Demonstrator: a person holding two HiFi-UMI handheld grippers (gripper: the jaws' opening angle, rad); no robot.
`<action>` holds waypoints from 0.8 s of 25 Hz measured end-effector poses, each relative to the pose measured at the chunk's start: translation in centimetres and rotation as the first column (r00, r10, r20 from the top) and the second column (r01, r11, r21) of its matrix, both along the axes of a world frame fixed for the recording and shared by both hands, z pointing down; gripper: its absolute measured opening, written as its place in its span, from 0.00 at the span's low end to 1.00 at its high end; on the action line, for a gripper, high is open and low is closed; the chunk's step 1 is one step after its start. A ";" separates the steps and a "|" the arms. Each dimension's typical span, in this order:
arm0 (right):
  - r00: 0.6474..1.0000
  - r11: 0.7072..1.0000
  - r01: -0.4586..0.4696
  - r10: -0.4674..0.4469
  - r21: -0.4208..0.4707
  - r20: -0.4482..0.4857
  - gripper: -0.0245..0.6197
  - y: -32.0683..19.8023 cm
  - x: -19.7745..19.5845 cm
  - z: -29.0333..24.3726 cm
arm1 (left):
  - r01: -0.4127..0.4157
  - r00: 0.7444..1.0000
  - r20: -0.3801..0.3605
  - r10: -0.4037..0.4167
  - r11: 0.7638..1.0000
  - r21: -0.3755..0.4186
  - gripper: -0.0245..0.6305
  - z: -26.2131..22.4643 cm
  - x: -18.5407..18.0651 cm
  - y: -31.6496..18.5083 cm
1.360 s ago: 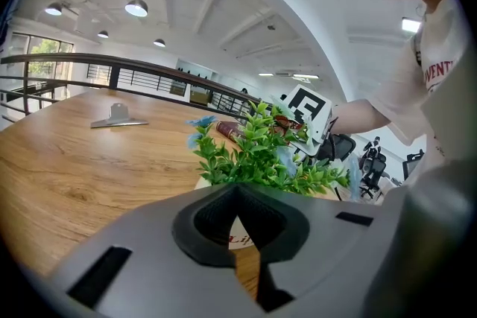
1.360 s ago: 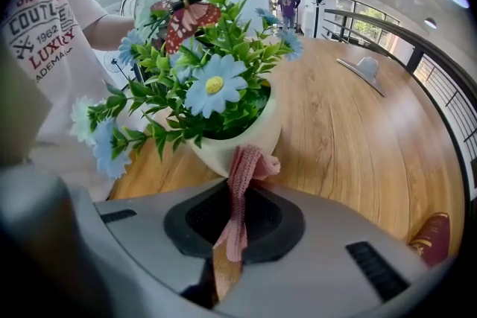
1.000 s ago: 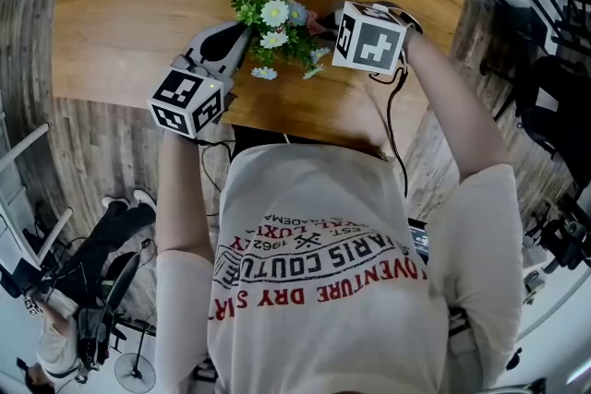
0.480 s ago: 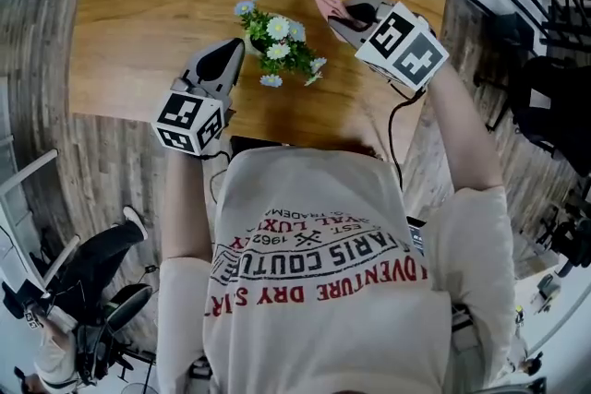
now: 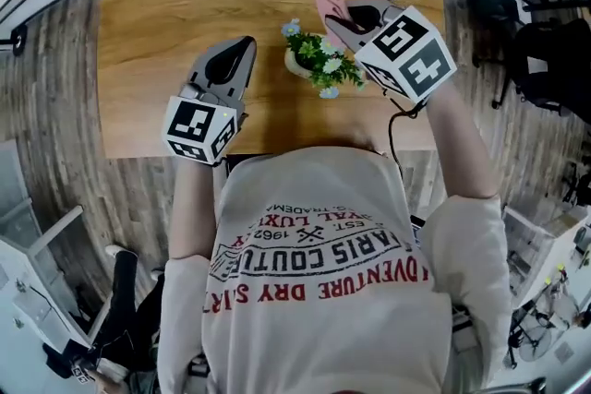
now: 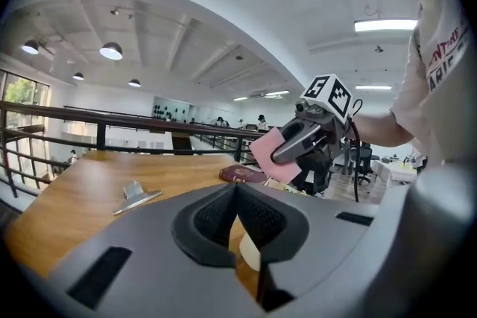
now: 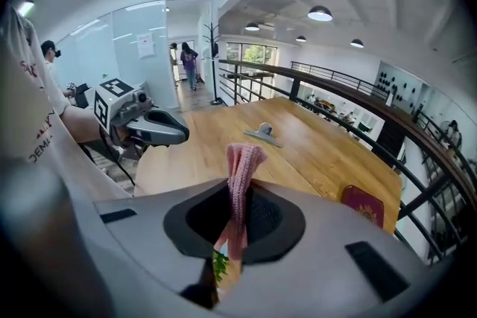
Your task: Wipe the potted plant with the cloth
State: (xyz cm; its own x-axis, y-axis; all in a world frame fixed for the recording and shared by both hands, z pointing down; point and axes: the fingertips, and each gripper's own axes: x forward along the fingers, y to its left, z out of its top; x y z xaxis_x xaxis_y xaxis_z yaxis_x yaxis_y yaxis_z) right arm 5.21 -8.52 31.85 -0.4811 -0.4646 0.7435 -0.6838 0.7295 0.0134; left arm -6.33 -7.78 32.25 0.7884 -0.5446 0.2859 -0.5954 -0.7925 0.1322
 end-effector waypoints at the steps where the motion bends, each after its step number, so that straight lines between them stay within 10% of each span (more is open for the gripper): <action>1: 0.999 0.999 -0.039 0.039 -0.002 -0.008 0.10 -0.1 -0.6 -0.2 | -0.034 0.999 0.005 0.034 0.999 0.011 0.06 -0.6 -0.5 -0.3; 10: 0.958 0.958 -0.287 0.287 -0.011 -0.026 0.10 0.4 -10.0 0.1 | -0.191 0.981 0.057 0.187 0.978 0.080 0.06 -3.8 -9.1 -1.8; 20: 0.874 0.873 -0.486 0.484 -0.047 -0.043 0.10 2.0 -16.1 8.4 | -0.243 0.966 0.086 0.245 0.969 -0.037 0.06 0.8 -14.3 -1.6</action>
State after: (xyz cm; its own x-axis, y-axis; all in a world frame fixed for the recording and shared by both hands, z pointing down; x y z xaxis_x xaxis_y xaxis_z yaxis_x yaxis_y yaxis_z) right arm -10.87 -6.52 40.25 -0.1831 -0.5924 0.7846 -0.9519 0.3062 0.0090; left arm -20.64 -9.37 33.10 0.8671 -0.3301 0.3729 -0.3945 -0.9123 0.1097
